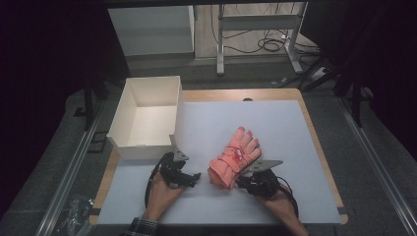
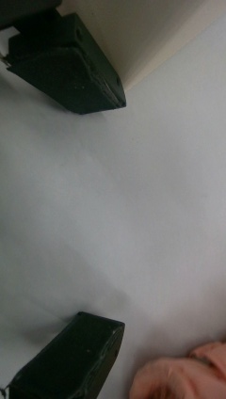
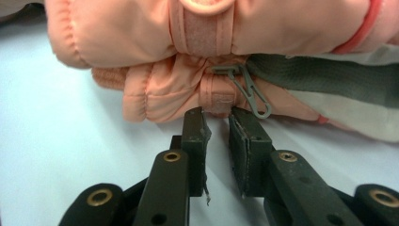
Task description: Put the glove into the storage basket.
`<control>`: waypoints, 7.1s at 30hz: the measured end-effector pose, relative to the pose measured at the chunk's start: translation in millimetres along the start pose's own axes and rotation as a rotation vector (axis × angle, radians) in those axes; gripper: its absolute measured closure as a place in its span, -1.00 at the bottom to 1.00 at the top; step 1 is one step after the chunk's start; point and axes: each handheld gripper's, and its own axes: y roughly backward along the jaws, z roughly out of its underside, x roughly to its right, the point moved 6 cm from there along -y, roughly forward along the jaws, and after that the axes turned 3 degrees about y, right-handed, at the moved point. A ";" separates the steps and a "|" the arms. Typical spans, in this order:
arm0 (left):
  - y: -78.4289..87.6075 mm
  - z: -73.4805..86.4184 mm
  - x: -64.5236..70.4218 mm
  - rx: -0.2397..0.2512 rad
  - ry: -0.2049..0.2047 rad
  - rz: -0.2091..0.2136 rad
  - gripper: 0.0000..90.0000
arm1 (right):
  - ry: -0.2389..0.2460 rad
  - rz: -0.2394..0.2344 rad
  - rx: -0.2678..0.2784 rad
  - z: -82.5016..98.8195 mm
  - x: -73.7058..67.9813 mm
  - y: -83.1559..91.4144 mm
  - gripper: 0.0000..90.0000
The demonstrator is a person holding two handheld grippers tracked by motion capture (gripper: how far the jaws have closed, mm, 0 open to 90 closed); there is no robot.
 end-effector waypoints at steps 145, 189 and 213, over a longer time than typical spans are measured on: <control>-60.1 -90.0 81.5 -0.306 -0.343 0.173 -0.99 | -0.103 0.374 0.019 37.7 107.1 56.7 -0.40; -12.3 -134.0 63.8 -0.234 -0.102 0.107 -0.09 | -0.104 0.373 0.020 37.8 106.9 56.5 -0.41; 41.7 -188.8 13.6 -0.168 0.010 -0.022 -0.10 | -0.105 0.369 0.020 37.7 106.6 56.3 -0.42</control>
